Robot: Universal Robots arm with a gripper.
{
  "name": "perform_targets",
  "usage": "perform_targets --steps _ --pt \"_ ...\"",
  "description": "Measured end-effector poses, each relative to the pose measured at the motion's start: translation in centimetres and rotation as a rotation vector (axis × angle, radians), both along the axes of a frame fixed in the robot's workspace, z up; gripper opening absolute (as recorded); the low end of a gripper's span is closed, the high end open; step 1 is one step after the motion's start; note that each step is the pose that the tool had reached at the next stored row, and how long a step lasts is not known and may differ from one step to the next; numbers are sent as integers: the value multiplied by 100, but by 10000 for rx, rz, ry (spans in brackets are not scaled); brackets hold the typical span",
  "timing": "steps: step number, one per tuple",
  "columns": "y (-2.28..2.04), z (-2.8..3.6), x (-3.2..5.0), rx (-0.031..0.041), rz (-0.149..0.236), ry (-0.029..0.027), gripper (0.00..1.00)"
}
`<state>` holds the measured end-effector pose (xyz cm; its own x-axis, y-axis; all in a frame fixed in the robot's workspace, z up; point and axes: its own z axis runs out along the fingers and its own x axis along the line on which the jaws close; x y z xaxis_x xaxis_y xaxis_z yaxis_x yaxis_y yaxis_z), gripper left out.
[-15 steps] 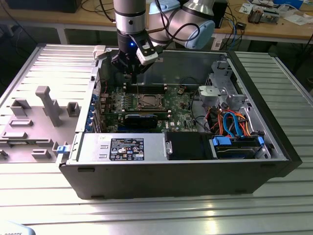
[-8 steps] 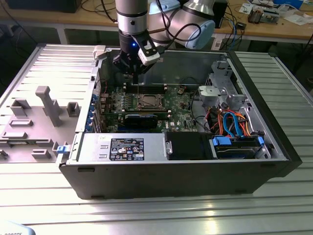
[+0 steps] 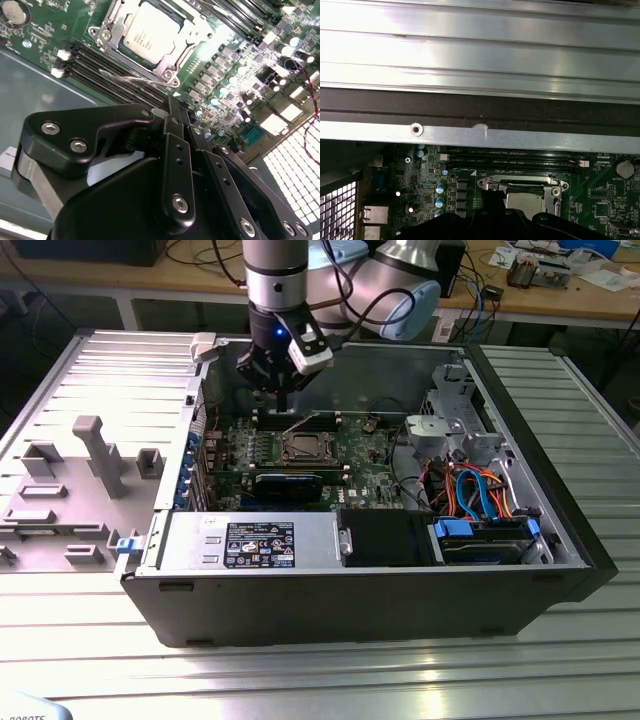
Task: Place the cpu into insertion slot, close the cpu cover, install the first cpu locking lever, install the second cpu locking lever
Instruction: 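Install the first cpu locking lever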
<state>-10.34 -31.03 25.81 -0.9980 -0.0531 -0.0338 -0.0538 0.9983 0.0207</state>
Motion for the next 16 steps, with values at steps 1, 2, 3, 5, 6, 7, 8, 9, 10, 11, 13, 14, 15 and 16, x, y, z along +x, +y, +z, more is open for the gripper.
perform_targets --steps 1,2,3,5,6,7,8,9,10,11,13,14,15,16 --pt "0 -2 24 0 1 0 11" --pt "0 -6 35 2 1 -1 11" --pt "0 -9 46 1 0 -1 11" --pt "0 -29 93 18 -1 -1 11" --pt "0 -34 108 59 -1 1 11" --pt "0 -40 124 141 -2 2 11" --pt "0 -48 134 218 0 0 11" --pt "1 -60 142 245 -1 -2 11" --pt "2 -64 142 222 -4 2 11" --pt "5 -68 144 193 -4 2 11" --pt "19 -83 155 58 -6 0 11" --pt "24 -92 166 -8 -34 -2 11" --pt "25 -97 174 -17 -101 -1 11" --pt "26 -101 179 -24 -160 -1 11"
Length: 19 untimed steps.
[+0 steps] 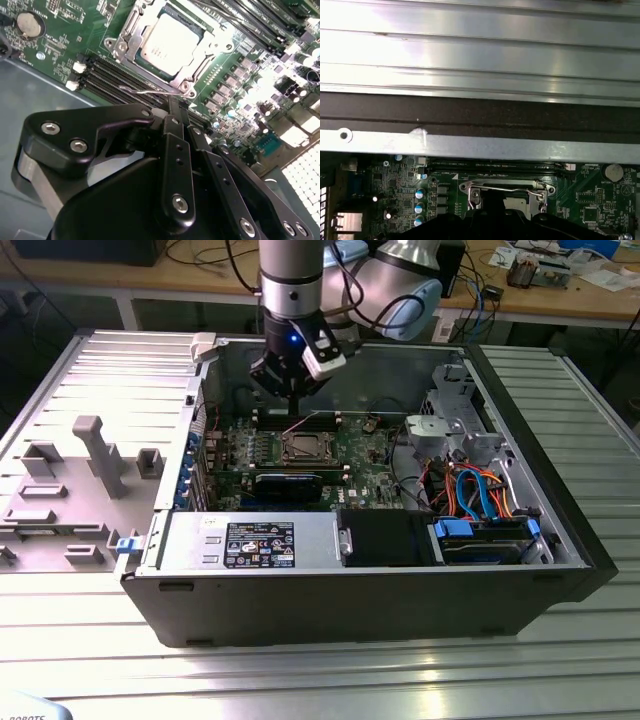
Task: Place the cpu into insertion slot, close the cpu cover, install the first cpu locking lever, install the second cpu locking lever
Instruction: 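Install the first cpu locking lever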
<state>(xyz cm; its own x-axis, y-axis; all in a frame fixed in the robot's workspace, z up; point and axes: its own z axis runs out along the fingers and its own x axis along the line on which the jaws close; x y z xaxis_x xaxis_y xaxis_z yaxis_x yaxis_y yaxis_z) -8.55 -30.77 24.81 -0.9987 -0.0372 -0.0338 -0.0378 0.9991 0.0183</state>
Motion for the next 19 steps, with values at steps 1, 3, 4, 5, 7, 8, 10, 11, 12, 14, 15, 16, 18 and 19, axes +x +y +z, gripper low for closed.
perform_targets --steps 1,3,4,5,7,8,10,11,12,14,15,16,18,19 --pt "4 -3 8 -28 -47 1 11" --pt "14 -7 22 -74 -78 2 11" --pt "15 -10 26 -72 -92 0 11" --pt "15 -17 30 -74 -99 1 11" --pt "15 -37 43 -73 -104 1 11" --pt "15 -43 49 -74 -106 1 11" --pt "17 -56 61 -75 -106 1 11" --pt "18 -63 65 -73 -107 1 11" --pt "18 -69 69 -73 -107 2 11" --pt "19 -81 75 -74 -107 3 11" --pt "20 -86 80 -74 -107 4 11" --pt "21 -90 86 -74 -107 5 11" --pt "24 -97 104 -73 -107 3 11" --pt "27 -100 115 -73 -106 3 11"
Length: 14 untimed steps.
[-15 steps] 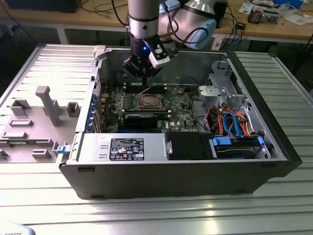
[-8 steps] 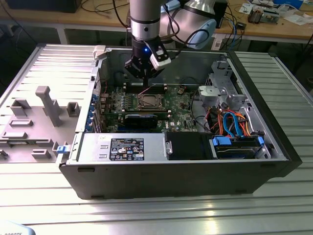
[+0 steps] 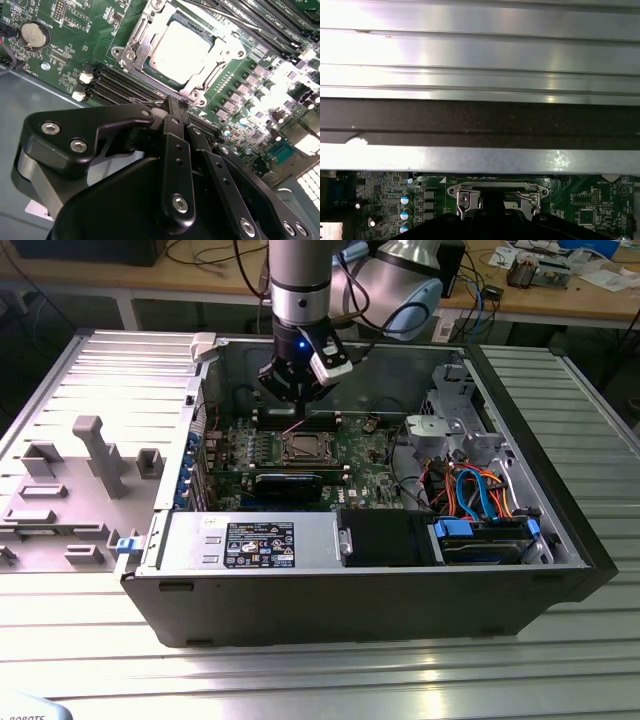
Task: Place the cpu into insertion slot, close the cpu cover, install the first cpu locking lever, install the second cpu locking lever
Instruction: 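Install the first cpu locking lever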
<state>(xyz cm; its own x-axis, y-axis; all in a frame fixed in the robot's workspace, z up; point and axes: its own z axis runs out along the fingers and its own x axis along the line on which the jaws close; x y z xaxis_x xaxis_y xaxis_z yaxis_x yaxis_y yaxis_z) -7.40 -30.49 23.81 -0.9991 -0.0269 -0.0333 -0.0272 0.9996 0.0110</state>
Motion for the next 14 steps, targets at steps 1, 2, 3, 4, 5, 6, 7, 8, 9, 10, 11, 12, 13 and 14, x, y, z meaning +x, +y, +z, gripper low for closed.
perform_targets --steps 1,2,3,4,5,6,7,8,9,10,11,12,13,14 --pt "4 -3 8 -1 -1 0 11" --pt "12 -8 16 -1 -2 0 11" --pt "18 -12 21 0 -2 0 11" --pt "27 -19 27 0 0 1 11" --pt "31 -22 31 0 1 1 11" --pt "36 -25 34 0 1 1 11" --pt "43 -29 39 0 -1 1 11" --pt "47 -32 42 1 0 1 11" --pt "52 -34 47 1 0 1 11" --pt "57 -37 51 0 -1 1 11" --pt "62 -46 64 3 -1 0 11" --pt "64 -52 74 1 0 1 11" --pt "65 -58 82 1 0 1 11" --pt "67 -69 99 0 -1 3 11"
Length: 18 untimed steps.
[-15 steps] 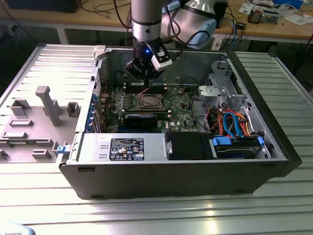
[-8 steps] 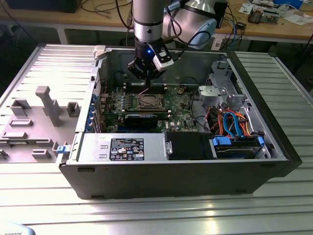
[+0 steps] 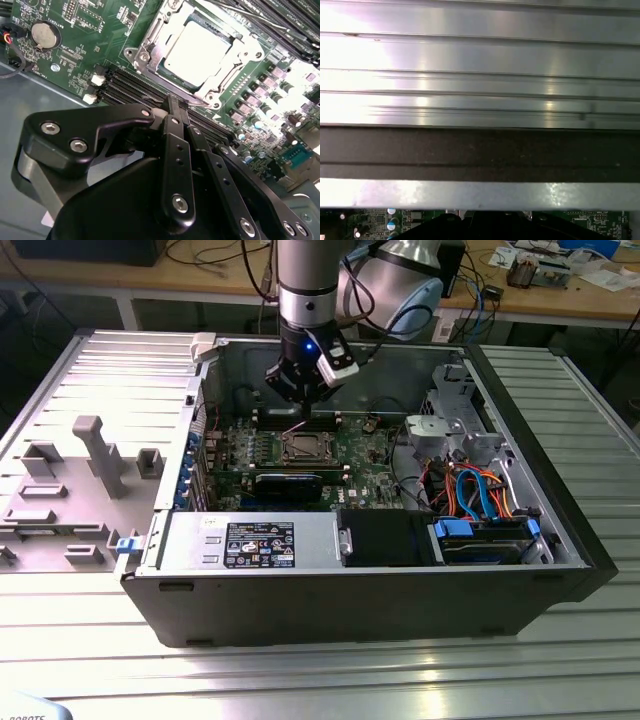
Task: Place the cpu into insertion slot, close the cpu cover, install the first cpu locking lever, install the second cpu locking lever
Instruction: 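Install the first cpu locking lever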
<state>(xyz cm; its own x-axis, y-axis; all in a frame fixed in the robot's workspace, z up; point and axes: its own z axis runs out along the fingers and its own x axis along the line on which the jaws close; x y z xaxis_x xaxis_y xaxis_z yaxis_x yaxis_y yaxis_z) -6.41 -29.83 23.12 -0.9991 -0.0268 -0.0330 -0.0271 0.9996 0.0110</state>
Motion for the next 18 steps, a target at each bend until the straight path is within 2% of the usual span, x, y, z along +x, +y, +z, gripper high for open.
perform_targets --steps 9,18 --pt "0 -74 101 0 1 -1 11" --pt "0 -123 144 1 0 -1 11"
